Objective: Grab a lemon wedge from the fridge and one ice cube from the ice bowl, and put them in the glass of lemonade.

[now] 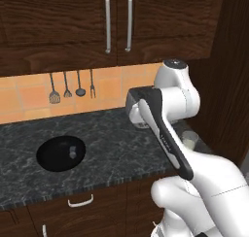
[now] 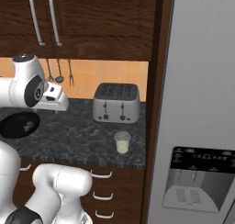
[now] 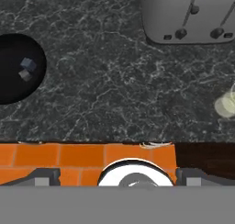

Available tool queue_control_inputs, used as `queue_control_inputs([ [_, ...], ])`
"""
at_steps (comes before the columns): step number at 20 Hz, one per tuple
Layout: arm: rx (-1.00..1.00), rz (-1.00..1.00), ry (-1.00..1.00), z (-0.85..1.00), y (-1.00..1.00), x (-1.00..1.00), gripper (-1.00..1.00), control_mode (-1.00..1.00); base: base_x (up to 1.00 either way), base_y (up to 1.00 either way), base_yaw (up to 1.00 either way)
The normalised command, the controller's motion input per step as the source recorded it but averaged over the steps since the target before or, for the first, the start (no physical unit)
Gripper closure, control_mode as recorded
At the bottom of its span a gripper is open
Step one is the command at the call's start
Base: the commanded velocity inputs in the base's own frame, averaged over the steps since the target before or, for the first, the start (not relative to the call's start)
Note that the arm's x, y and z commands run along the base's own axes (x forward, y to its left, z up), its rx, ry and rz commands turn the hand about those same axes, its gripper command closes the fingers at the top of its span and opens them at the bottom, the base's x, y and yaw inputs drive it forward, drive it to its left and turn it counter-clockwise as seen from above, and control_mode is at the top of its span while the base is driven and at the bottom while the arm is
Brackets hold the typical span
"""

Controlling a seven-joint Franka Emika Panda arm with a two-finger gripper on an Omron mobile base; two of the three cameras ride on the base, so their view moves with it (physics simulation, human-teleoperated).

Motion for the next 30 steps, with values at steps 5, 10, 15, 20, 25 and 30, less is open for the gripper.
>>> queue_control_inputs([
  [5,0.0,0.0,0.0,-0.44,0.47,0.69,-1.0,-1.0,0.0,0.0,0.0],
  [10,0.02,0.15,0.05,-0.31,0.14,0.24,-1.0,-1.0,0.0,0.0,0.0],
  [15,0.0,0.19,0.21,0.01,0.63,0.11,-1.0,-1.0,0.0,0.0,0.0],
  [20,-0.02,0.17,0.1,-0.02,0.97,0.0,-1.0,-1.0,0.0,0.0,0.0],
  [25,-0.06,0.06,-0.01,-0.12,0.86,-0.04,-1.0,-1.0,0.0,0.0,0.0],
  [30,-0.02,0.01,0.0,-0.39,0.38,0.06,-1.0,-1.0,0.0,0.0,0.0],
])
